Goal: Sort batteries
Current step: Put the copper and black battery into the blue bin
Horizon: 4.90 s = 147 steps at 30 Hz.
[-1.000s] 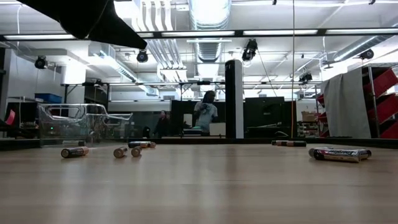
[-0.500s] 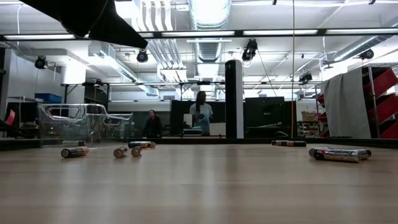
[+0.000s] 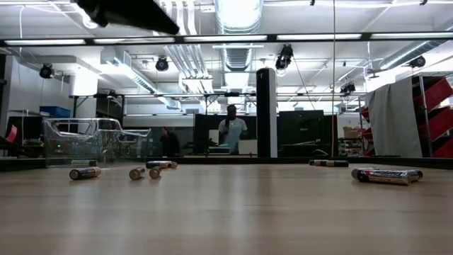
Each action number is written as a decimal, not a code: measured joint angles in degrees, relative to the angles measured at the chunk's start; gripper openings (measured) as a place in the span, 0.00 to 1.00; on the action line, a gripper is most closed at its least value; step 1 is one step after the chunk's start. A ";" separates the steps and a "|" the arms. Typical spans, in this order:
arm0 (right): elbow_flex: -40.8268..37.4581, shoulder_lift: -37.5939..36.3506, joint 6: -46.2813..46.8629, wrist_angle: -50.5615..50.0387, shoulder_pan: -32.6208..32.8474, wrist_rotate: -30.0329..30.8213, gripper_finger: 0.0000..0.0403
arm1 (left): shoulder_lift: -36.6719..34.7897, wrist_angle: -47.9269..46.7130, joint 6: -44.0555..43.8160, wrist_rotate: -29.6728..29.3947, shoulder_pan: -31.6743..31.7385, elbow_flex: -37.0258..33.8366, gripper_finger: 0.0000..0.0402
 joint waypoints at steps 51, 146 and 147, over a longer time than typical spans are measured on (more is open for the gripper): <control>0.88 0.09 -40.92 13.39 -20.18 13.95 0.03 | -3.10 -57.68 -37.79 54.41 -8.74 1.44 0.23; -1.20 0.11 -41.14 14.99 -20.20 13.95 0.03 | -9.09 -35.08 -51.48 56.07 -20.28 -20.82 0.08; -1.20 0.11 -41.14 15.01 -20.20 13.95 0.03 | -9.02 -35.34 -51.48 56.00 -20.28 -20.60 0.08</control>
